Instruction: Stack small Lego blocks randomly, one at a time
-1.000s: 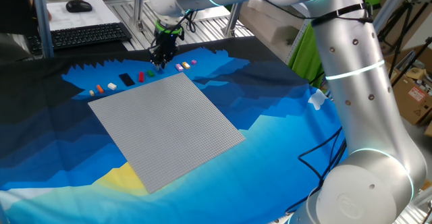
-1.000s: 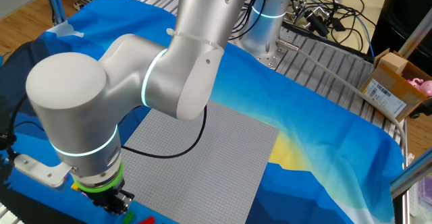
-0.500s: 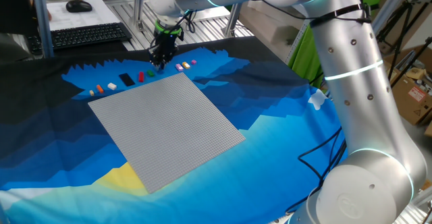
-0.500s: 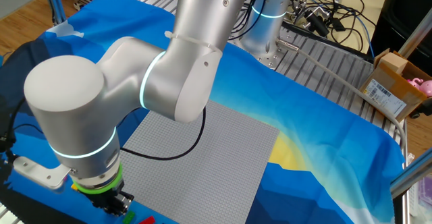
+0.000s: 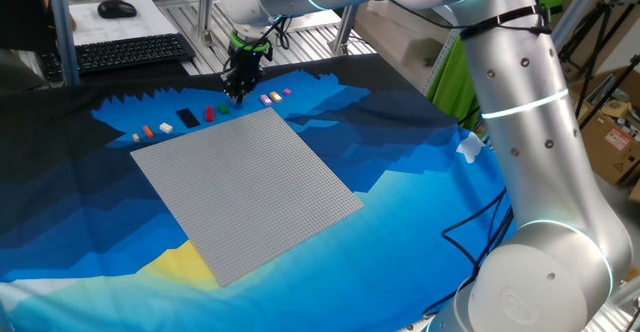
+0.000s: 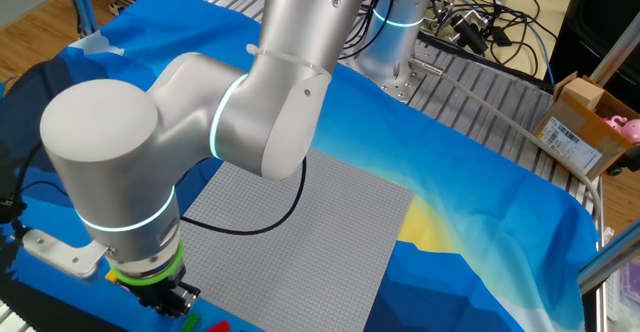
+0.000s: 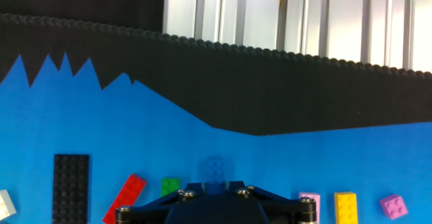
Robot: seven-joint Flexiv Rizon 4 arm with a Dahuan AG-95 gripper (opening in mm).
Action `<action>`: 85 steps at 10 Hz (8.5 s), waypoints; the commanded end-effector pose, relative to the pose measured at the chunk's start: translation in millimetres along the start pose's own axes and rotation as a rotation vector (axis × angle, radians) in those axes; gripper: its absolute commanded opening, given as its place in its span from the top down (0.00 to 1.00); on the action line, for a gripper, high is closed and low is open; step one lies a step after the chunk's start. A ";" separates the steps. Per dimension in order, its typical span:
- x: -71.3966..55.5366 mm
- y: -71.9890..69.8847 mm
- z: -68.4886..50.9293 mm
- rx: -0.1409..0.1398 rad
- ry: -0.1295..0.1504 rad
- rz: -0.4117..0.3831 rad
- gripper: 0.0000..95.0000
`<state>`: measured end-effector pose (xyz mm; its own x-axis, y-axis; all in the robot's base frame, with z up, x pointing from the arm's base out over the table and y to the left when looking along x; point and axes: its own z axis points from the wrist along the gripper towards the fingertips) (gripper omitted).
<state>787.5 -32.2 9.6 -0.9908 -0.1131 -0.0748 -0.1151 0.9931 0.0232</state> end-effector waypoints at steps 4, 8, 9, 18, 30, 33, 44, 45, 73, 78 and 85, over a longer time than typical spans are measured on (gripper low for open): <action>12.8 3.5 -36.0 0.005 0.044 0.030 1.00; 63.3 19.0 -38.8 0.009 0.039 0.039 1.00; 72.6 19.8 -38.5 0.009 0.040 0.037 1.00; 89.9 25.8 -15.0 0.011 0.058 0.041 1.00; 94.9 35.2 -7.8 0.014 0.048 0.064 1.00; 94.0 35.3 -6.5 0.016 0.046 0.059 1.00; 90.7 32.0 -4.8 0.015 0.048 0.052 1.00; 90.9 32.0 -5.2 0.015 0.048 0.056 1.00; 95.0 39.8 3.6 0.018 0.056 0.045 1.00; 96.8 41.1 3.9 0.012 0.066 0.043 1.00; 97.5 42.7 6.1 0.016 0.059 0.042 1.00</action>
<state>686.4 -0.6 9.8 -0.9973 -0.0719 -0.0154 -0.0721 0.9974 0.0077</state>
